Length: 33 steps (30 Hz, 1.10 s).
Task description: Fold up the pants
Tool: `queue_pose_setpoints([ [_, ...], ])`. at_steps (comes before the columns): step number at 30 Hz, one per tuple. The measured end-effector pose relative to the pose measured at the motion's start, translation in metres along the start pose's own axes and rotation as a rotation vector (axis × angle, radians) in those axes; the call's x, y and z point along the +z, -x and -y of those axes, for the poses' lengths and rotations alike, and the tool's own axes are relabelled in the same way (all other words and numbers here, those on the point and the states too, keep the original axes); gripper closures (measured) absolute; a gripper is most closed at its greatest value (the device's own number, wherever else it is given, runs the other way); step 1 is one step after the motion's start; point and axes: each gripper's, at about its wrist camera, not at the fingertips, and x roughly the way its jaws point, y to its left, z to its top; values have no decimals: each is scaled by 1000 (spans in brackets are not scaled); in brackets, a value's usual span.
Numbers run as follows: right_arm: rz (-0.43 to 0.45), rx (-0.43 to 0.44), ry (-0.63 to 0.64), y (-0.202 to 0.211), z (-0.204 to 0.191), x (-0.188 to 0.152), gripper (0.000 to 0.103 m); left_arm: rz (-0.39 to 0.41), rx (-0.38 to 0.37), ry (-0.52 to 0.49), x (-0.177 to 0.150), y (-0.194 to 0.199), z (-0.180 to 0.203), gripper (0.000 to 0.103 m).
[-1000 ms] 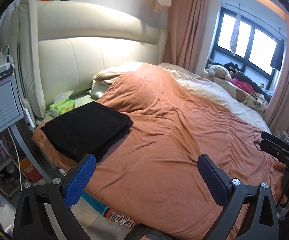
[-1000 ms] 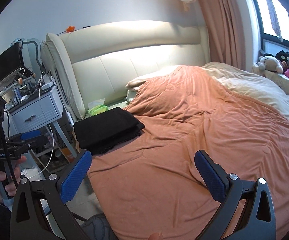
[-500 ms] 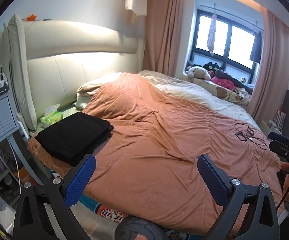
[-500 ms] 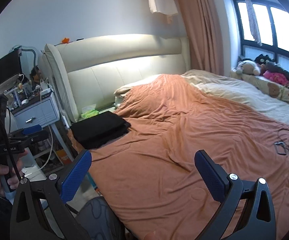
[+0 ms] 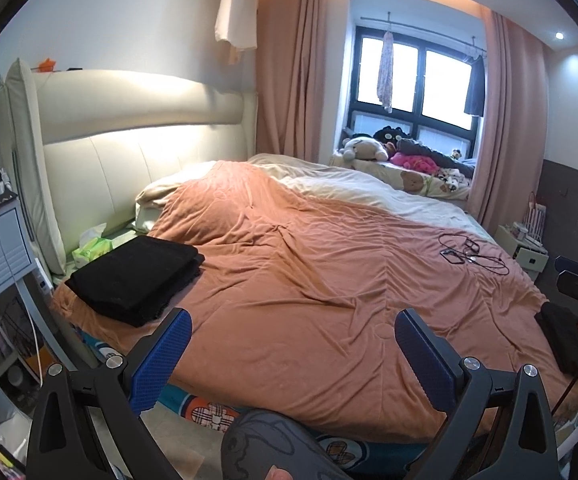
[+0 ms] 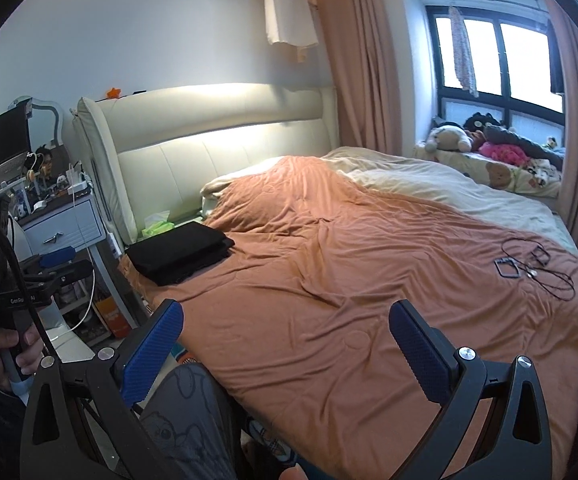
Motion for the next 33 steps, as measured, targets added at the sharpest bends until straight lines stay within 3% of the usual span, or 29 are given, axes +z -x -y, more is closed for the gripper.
queue_pose_setpoints([
  [8, 19, -28, -33, 34, -20, -43, 0, -7, -29, -17, -34, 19, 16, 1],
  [17, 35, -28, -38, 52, -41, -71, 0, 26, -8, -37, -60, 44, 27, 1],
  [25, 48, -40, -89, 60, -36, -95, 0, 36, -13, -25, -72, 48, 24, 1],
  [33, 54, -37, -107, 60, -36, -98, 0, 44, 0, -26, -72, 47, 21, 1],
])
